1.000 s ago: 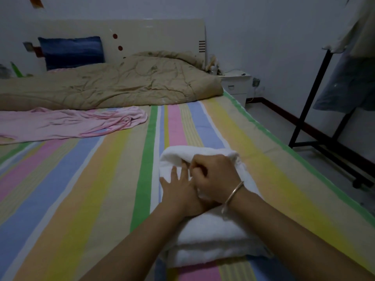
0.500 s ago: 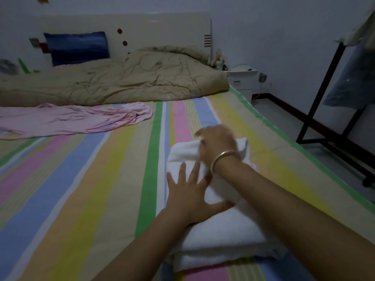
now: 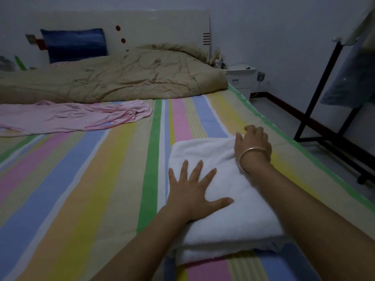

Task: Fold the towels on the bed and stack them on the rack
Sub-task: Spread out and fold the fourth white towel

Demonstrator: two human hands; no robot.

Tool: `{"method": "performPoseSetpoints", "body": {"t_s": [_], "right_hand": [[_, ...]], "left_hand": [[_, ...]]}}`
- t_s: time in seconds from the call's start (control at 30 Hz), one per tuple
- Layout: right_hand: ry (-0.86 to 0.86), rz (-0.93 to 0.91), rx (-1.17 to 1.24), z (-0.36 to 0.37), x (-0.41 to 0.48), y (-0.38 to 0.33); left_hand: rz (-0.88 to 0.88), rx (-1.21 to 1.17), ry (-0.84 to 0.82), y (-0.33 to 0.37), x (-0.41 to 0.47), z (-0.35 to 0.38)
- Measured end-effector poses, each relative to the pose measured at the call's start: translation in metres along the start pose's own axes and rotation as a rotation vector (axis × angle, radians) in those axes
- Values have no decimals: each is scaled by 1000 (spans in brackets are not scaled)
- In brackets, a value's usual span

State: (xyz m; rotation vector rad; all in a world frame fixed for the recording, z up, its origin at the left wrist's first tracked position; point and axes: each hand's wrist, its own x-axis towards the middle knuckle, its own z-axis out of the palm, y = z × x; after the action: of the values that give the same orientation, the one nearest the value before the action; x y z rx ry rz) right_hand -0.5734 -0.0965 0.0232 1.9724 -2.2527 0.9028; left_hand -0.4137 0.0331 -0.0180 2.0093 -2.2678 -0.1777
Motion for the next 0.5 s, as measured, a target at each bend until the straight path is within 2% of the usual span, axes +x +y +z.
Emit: {"method": "performPoseSetpoints", "body": {"t_s": [0.07,0.17,0.23,0.3,0.4,0.5], "right_hand": [[14,73,28,-10,-2,6],[-151,75,-94,-20,-6,12],[-202,44,-74,-25,-3,12],[-264,10,43,-30,-1,6],[-439,56,415,-34,10,-10],[-469,110,658,-38,29,-12]], "left_hand": [[-5,0,-1,1,0,1],[-2,1,-5,1,-2,-1],[4,10,-18,2,-3,-5],[20,19,-22,3,-6,-8],[33,15,-21,4,-10,-9],[42,2,-12,4,-11,-10]]}}
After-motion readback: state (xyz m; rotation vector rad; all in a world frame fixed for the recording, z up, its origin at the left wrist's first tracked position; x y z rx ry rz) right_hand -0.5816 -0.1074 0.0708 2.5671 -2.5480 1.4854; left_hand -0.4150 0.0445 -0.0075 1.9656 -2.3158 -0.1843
